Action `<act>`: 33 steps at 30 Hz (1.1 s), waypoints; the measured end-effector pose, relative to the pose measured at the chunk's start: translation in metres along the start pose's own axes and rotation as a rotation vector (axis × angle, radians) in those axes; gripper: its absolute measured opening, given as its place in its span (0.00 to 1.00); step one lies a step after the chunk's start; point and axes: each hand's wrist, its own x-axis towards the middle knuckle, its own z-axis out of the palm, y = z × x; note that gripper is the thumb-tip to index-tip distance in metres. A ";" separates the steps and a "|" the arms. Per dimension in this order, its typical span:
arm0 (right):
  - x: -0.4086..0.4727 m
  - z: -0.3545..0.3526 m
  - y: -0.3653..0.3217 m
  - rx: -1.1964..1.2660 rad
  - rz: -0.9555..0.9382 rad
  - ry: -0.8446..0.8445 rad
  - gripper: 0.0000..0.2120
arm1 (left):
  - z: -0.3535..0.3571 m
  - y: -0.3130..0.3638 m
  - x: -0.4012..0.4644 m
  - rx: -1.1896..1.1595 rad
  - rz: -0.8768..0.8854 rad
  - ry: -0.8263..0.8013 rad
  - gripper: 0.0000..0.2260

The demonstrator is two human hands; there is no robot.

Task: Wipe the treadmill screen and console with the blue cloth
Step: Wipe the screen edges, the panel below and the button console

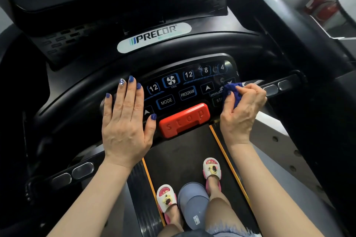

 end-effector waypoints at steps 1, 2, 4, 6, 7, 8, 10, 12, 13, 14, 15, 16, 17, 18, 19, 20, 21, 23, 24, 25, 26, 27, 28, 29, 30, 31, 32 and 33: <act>-0.001 0.003 -0.006 0.002 0.035 0.032 0.08 | 0.000 0.000 0.000 -0.002 0.000 0.001 0.27; -0.004 0.004 -0.008 0.005 0.028 0.044 0.09 | 0.000 0.000 -0.001 -0.002 -0.002 0.002 0.26; -0.016 0.005 -0.001 0.020 -0.049 0.008 0.13 | 0.000 0.000 -0.001 0.002 -0.006 0.003 0.26; -0.028 0.001 0.011 0.036 -0.154 -0.035 0.16 | 0.001 0.000 -0.001 0.001 -0.003 0.003 0.26; -0.031 -0.001 0.016 0.043 -0.189 -0.047 0.16 | 0.001 0.000 0.000 0.004 -0.003 0.003 0.26; -0.033 -0.003 0.020 0.047 -0.208 -0.052 0.16 | 0.001 0.000 0.000 0.007 -0.004 0.004 0.26; -0.028 -0.005 0.021 0.062 -0.170 -0.035 0.16 | 0.000 0.000 -0.001 0.004 -0.006 0.003 0.26; -0.015 0.003 0.011 0.077 -0.055 0.023 0.17 | 0.000 0.001 0.000 0.007 -0.007 0.000 0.26; -0.010 0.009 0.002 0.082 -0.002 0.056 0.18 | 0.000 0.001 0.000 0.009 -0.007 -0.001 0.26; -0.010 0.013 -0.006 0.086 0.020 0.070 0.18 | 0.000 0.001 0.000 0.009 -0.006 -0.001 0.26; -0.015 0.014 -0.009 0.086 -0.008 0.053 0.18 | 0.000 0.000 0.000 0.011 -0.006 0.000 0.26; -0.022 0.012 -0.008 0.083 -0.071 0.010 0.19 | 0.000 0.000 -0.001 0.014 -0.006 0.001 0.26; -0.029 0.007 -0.002 0.074 -0.147 -0.040 0.19 | 0.000 0.001 -0.001 0.016 -0.006 0.002 0.26; -0.031 -0.001 0.006 0.054 -0.207 -0.080 0.18 | 0.000 0.001 -0.001 0.015 -0.007 0.000 0.26; -0.029 -0.007 0.013 0.036 -0.235 -0.096 0.18 | 0.000 0.001 -0.001 0.012 -0.008 -0.003 0.27; -0.023 -0.009 0.017 0.029 -0.225 -0.085 0.18 | 0.000 0.001 -0.001 0.011 -0.008 -0.005 0.27; -0.016 -0.005 0.016 0.034 -0.177 -0.049 0.18 | -0.001 0.001 0.000 0.011 -0.009 -0.009 0.27; -0.005 0.009 0.002 0.057 -0.030 0.047 0.18 | -0.001 0.001 0.001 0.007 -0.010 -0.016 0.27; -0.004 0.014 -0.007 0.065 0.005 0.077 0.18 | -0.001 0.001 0.001 0.004 -0.010 -0.017 0.27; -0.008 0.015 -0.010 0.065 -0.011 0.075 0.18 | -0.001 0.001 0.001 0.004 -0.011 -0.017 0.27; -0.014 0.013 -0.009 0.066 -0.063 0.042 0.18 | -0.001 0.001 0.000 0.005 -0.011 -0.016 0.27; -0.021 0.008 -0.003 0.062 -0.130 -0.004 0.18 | -0.001 0.001 0.000 0.004 -0.009 -0.015 0.27; -0.026 0.000 0.005 0.053 -0.187 -0.042 0.17 | -0.001 0.001 -0.001 0.000 -0.008 -0.014 0.27; -0.026 -0.007 0.010 0.040 -0.214 -0.063 0.17 | -0.001 0.001 -0.001 -0.002 -0.009 -0.012 0.27; -0.021 -0.009 0.013 0.029 -0.212 -0.064 0.17 | -0.001 0.001 -0.001 -0.002 -0.012 -0.008 0.27; -0.011 -0.007 0.013 0.022 -0.190 -0.049 0.17 | -0.001 0.001 0.000 -0.001 -0.014 -0.004 0.27; 0.000 -0.003 0.010 0.023 -0.153 -0.028 0.17 | 0.000 0.001 0.000 0.000 -0.011 -0.001 0.27; 0.012 0.001 0.006 0.030 -0.117 -0.006 0.17 | 0.000 0.001 0.000 0.000 -0.006 0.002 0.27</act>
